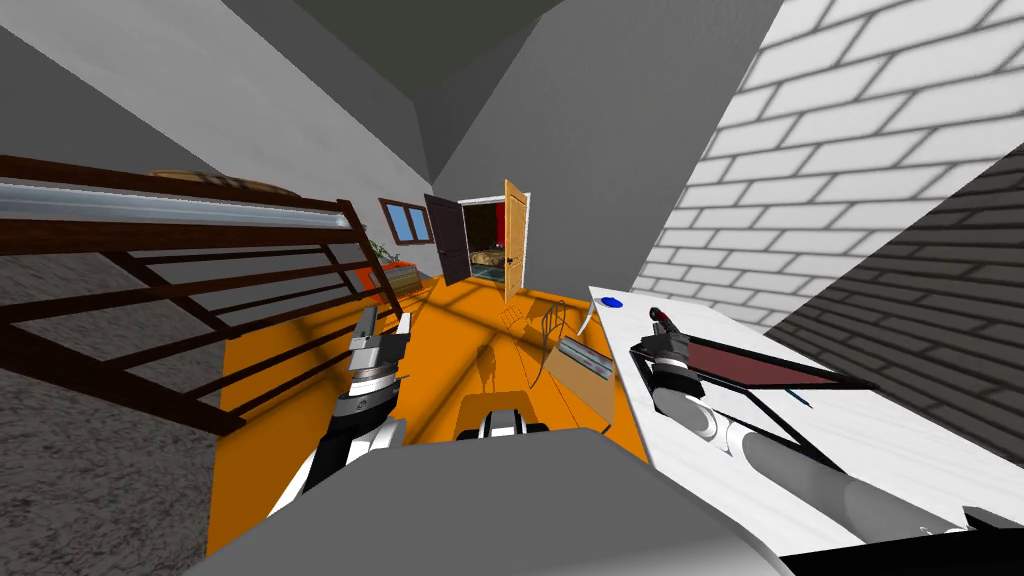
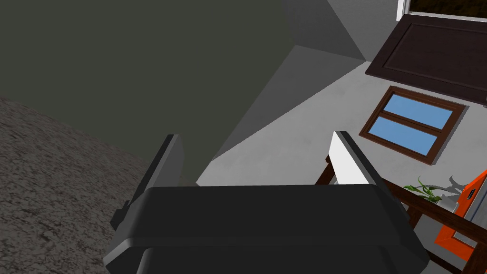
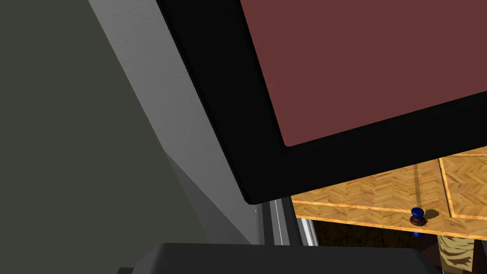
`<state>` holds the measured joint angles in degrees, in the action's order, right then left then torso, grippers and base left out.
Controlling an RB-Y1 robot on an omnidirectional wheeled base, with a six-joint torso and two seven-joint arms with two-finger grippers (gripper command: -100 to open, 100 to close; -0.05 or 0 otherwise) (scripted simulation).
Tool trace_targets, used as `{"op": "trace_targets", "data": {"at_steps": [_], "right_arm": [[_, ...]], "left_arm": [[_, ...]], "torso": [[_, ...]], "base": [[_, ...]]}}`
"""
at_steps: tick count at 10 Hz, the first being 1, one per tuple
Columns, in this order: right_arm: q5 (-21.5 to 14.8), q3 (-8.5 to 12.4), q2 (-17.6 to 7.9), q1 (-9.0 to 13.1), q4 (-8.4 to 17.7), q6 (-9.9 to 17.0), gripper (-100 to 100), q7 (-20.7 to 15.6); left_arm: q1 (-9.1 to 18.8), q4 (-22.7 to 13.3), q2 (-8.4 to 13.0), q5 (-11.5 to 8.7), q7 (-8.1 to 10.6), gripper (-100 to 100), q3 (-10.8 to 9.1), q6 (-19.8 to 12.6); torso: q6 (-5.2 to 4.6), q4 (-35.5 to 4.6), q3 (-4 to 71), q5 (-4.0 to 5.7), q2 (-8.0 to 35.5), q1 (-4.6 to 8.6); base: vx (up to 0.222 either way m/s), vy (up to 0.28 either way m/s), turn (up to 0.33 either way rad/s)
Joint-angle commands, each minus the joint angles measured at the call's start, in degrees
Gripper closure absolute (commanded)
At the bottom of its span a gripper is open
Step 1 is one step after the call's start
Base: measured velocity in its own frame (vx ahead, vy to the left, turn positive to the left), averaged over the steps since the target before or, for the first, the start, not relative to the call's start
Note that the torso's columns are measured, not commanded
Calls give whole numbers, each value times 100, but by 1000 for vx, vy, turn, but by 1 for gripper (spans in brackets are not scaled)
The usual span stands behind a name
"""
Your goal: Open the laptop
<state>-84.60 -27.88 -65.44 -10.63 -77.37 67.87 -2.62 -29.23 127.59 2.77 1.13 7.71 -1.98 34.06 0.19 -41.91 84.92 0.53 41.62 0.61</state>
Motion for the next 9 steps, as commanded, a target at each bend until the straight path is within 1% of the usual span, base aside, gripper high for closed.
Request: {"op": "trace_targets", "data": {"at_steps": [1,2,3,4,6,9], "right_arm": [[-232,16,362,-108,-123,160,100,-267],[-506,77,595,-275,-266,414,100,-501],[-649,77,786,-275,-266,494,100,-579],[-649,77,830,-275,-266,494,100,-579],[-649,77,830,-275,-266,494,100,-579],[-649,77,830,-275,-266,494,100,-579]], "left_arm": [[-1,0,-1,0,0,0,0,0],[-1,0,-1,0,0,0,1,0],[1,0,-2,0,0,0,1,0],[0,0,-2,0,0,0,1,0],[-1,0,-1,0,0,0,0,0],[0,0,-1,0,0,0,1,0]], "torso": [[-16,-22,-15,-42,33,-61],[-18,-35,-33,-58,63,-80],[-17,-43,-49,-60,87,-87],[-19,-43,-46,-58,82,-72],[-20,-34,-28,-49,56,-48],[-20,-38,-37,-54,68,-63]], "base": [[0,0,0],[-37,24,121],[-25,17,82],[9,-6,-30],[11,-8,-37],[-9,6,31]]}}
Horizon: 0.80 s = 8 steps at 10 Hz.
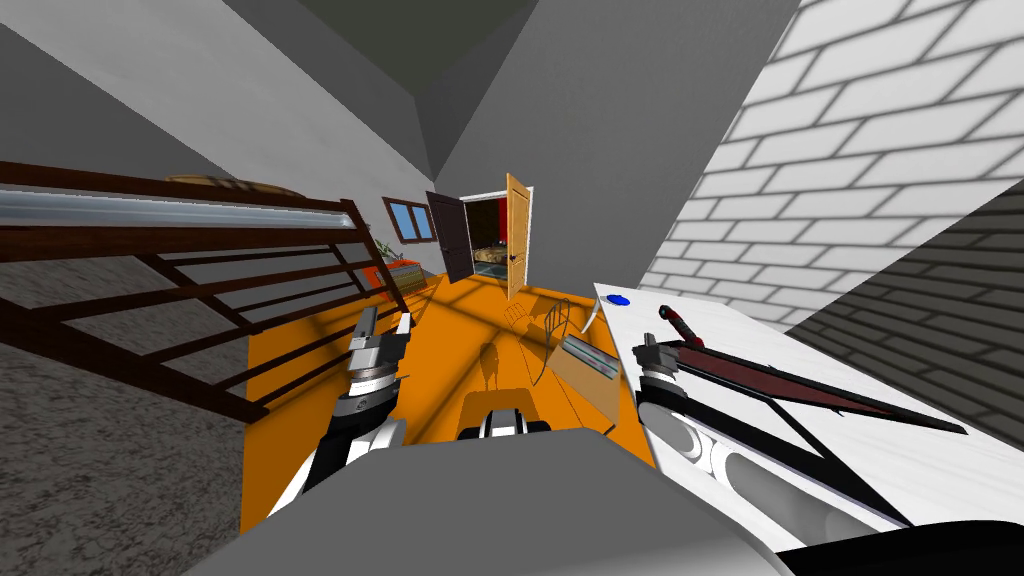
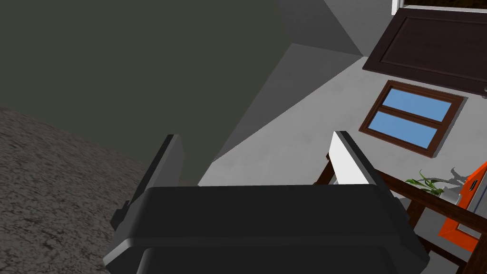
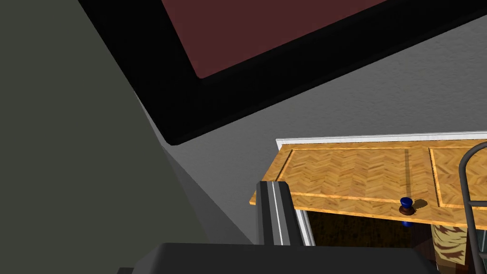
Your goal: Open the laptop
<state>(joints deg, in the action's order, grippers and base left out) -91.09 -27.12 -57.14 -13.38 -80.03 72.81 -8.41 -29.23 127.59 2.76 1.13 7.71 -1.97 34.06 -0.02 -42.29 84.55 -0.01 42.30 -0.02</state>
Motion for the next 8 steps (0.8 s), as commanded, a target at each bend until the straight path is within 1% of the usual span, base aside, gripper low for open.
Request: {"op": "trace_targets", "data": {"at_steps": [1,2,3,4,5,6,7,8], "right_arm": [[0,0,0,0,0,0,100,0],[0,0,0,0,0,0,100,0],[-149,-61,108,-43,5,257,100,6],[-298,-122,217,-85,10,405,100,11],[-298,-122,217,-85,10,513,100,11],[-446,-183,325,-128,15,704,100,16],[-446,-183,325,-128,15,770,100,16],[-595,-244,433,-171,19,987,100,22]], "left_arm": [[0,0,0,0,0,0,0,0],[0,0,0,0,0,0,0,0],[0,0,0,0,0,0,0,0],[-1,0,0,0,0,0,0,0],[-1,0,0,0,0,0,-1,0],[0,0,0,0,0,0,0,0],[0,0,0,0,0,0,0,0],[0,0,0,0,0,0,0,0]], "torso": [[2,1,1,1,-1,1],[1,1,1,1,-1,2],[0,2,3,2,-5,5],[0,3,5,4,-8,7],[0,3,5,3,-8,7],[4,1,1,1,0,0],[1,0,-1,1,2,-1],[2,0,0,0,1,0]], "base": [[-6,4,21],[8,-5,-25],[24,-16,-79],[35,-24,-115],[15,-11,-51],[14,-10,-46],[15,-10,-50],[22,-15,-74]]}}
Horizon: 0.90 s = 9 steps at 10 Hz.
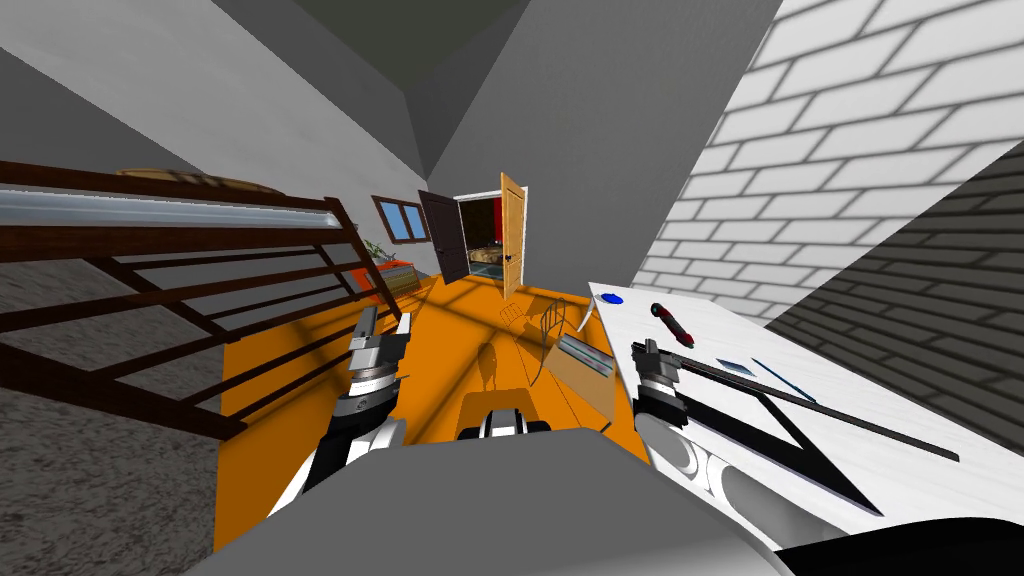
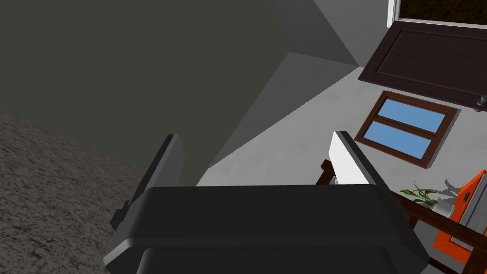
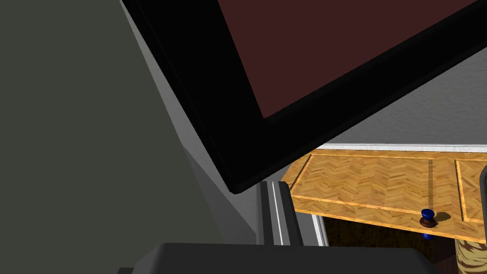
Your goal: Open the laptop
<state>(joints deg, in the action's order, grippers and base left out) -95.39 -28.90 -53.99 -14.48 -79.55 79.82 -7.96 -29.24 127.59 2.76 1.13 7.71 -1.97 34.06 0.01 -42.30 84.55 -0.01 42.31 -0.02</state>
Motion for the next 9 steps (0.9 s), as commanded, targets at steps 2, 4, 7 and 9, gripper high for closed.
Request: {"op": "trace_targets", "data": {"at_steps": [2,4,7,9], "right_arm": [[-314,-126,227,-103,-24,549,100,-18],[-314,-126,227,-103,-24,583,100,-18],[-314,-126,227,-103,-24,583,100,-18],[-131,62,-24,2,-131,325,-100,-26]], "left_arm": [[0,0,0,0,0,0,0,0],[0,0,0,0,0,0,0,0],[0,0,0,0,0,0,0,0],[1,0,0,0,0,0,0,0]], "torso": [[-1,7,-3,14,-3,6],[-4,13,-7,35,-6,30],[-11,11,-11,28,2,28],[-8,4,-7,12,6,16]], "base": [[17,-11,-55],[8,-6,-28],[3,-2,-10],[-33,46,-20]]}}
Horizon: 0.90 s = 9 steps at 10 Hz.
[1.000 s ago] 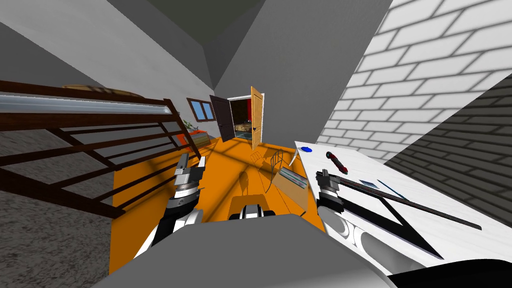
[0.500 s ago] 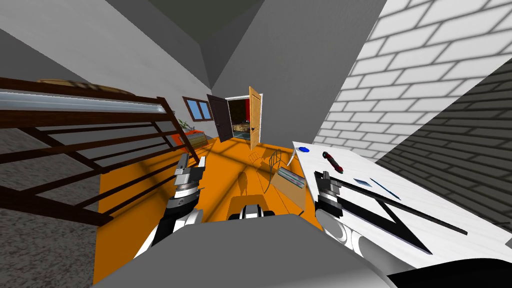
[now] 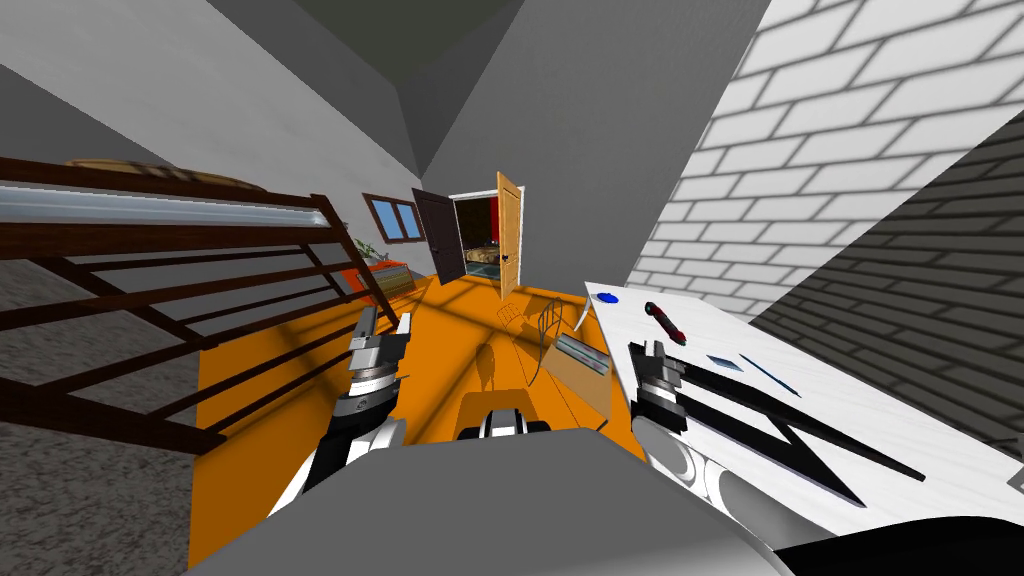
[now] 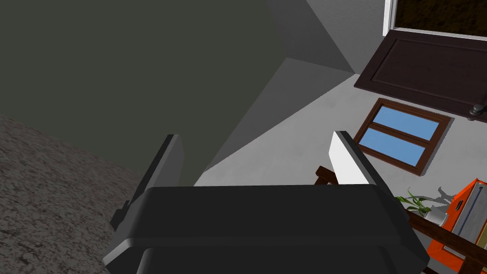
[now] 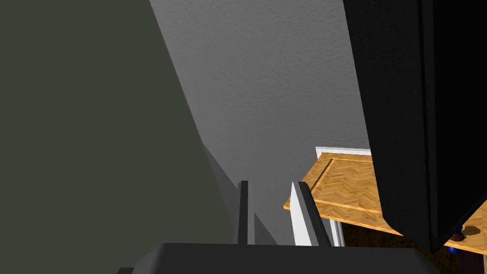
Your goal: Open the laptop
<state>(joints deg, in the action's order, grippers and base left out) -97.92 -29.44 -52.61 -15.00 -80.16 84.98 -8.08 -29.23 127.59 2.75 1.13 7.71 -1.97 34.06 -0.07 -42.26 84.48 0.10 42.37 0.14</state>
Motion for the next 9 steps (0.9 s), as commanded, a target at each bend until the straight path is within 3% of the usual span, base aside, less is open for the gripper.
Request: {"op": "trace_targets", "data": {"at_steps": [1,6,7,8,9], "right_arm": [[183,174,-244,82,-96,-279,-100,-14],[550,517,-729,257,-260,-810,-100,-17],[542,510,-723,190,-330,-746,-100,-54],[550,519,-733,194,-333,-771,0,-53],[549,517,-732,193,-333,-768,0,-53]], "left_arm": [[0,0,0,0,0,0,0,0],[0,0,0,0,0,0,0,0],[0,0,0,0,0,0,0,0],[0,0,0,0,0,0,0,0],[0,0,0,0,0,0,0,0]], "torso": [[5,-5,0,-9,5,-15],[7,-2,10,-11,-9,-16],[7,-4,7,-11,-6,-17],[7,-2,10,-7,-13,-4],[7,0,13,-5,-17,1]], "base": [[-60,50,-9],[-43,63,-15],[-21,31,-4],[-4,7,0],[0,0,0]]}}
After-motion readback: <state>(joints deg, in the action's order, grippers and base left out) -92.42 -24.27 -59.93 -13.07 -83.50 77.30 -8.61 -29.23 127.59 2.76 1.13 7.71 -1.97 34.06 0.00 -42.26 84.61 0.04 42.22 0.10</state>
